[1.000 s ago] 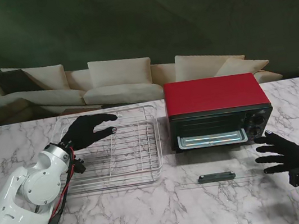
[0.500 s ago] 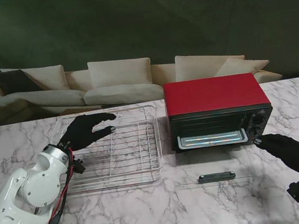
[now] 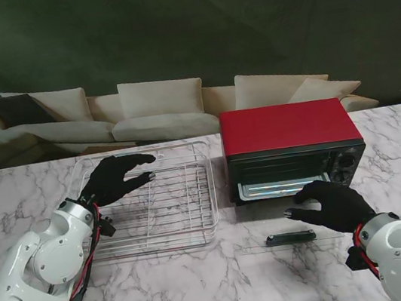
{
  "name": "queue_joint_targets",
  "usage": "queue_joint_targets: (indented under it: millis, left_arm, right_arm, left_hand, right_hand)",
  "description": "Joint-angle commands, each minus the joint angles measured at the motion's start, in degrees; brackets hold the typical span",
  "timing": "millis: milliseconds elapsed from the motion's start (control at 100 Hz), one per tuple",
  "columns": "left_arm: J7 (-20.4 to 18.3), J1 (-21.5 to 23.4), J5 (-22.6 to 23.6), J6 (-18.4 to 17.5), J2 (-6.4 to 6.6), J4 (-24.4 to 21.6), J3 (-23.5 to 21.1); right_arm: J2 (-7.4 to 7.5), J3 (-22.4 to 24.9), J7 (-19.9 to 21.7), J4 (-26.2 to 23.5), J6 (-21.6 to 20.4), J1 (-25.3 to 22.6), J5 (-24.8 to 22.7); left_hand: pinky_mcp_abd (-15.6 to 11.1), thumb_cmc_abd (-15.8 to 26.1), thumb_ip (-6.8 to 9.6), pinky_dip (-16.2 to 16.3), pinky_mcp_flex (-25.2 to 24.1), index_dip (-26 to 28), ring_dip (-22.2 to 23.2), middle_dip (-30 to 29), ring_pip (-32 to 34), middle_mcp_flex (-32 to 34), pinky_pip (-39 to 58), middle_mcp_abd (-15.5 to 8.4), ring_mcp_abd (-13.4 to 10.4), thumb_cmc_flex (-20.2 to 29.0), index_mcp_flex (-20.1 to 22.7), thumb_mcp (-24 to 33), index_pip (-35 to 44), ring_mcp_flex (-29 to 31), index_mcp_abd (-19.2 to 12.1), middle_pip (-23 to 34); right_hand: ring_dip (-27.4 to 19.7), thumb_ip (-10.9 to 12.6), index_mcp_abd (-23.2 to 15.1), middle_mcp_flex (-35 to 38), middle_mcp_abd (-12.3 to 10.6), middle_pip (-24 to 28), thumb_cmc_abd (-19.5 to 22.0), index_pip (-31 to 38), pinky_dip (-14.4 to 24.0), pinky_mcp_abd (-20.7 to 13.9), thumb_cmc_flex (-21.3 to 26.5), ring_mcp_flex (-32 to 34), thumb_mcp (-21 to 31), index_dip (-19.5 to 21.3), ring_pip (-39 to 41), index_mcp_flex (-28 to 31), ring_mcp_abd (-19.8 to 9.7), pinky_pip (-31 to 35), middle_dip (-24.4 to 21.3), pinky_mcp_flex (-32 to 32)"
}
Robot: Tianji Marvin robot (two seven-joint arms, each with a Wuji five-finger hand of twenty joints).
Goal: Slide the trays into the oven
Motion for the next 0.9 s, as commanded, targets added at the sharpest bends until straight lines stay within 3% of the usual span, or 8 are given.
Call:
queue_joint_targets:
  millis: [0,340,550,890]
  left_arm:
    - [-0.6,0.1,-0.1,-0.2,-0.22,0.0,0.3]
    - [-0.6,0.4,-0.2,-0.1,-0.23,0.0,0.4]
    - [-0.8,0.3,-0.2,-0.1,-0.20,0.0,0.5]
    - [-1.0,0.4,-0.5,0.4,-0.19,-0.1,0.7]
  right_arm:
    - [0.12,-1.3,0.4,0.3,-0.3,1.3,2.0]
    - [1.71,-8.5,7.2,4.2,2.8,8.0,0.0]
    - [1.98,-10.7,8.1,6.7,3.7,10.1,-2.6]
    - [1.92,-14.0,6.6,12.9,4.1,15.3,-2.8]
  left_hand:
    - [1.1,2.7,-0.98,0.8,-0.7,0.5,0.5,0.5,0.5,0.9,-1.6,0.2,0.1,1.3,1.5,-1.6,0.3,1.3,0.8,0.5]
    - [1.1,2.7,-0.98,0.8,-0.7,0.5,0.6,0.5,0.6,1.0,-1.6,0.1,0.1,1.3,1.5,-1.7,0.3,1.4,0.8,0.5]
    - [1.1,2.8,-0.98,0.8,-0.7,0.5,0.6,0.6,0.5,1.0,-1.6,0.1,0.1,1.3,1.5,-1.7,0.3,1.3,0.7,0.5]
    - [1.1,2.8,-0.97,0.8,-0.7,0.5,0.6,0.6,0.5,1.0,-1.7,0.1,0.1,1.4,1.5,-1.6,0.3,1.3,0.8,0.5]
  right_hand:
    - [0.6,1.5,-0.9,1.2,-0.3,0.0,0.8,-0.2,-1.2,-1.2,-2.5,1.1,0.0,0.2,1.4,0.7,0.2,1.5,0.2,0.3]
    - [-0.3,1.3,-0.1,0.7,0.7,-1.5,2.0,-0.8,-4.5,-2.1,-3.1,0.0,0.5,-0.1,0.7,-0.7,0.6,0.0,-0.7,-2.5]
    - [-1.0,1.2,-0.8,-0.4,-0.3,-1.7,3.1,-1.2,-6.5,-3.1,-3.9,-1.1,0.0,-0.2,-0.3,-1.8,-0.4,-1.4,-0.9,-3.7]
    - [-1.9,1.3,-3.0,-2.4,-1.2,-2.0,3.6,-3.0,-9.1,-4.0,-4.4,-2.4,-0.2,-1.5,-1.5,-6.6,-1.8,-3.0,-1.2,-4.8]
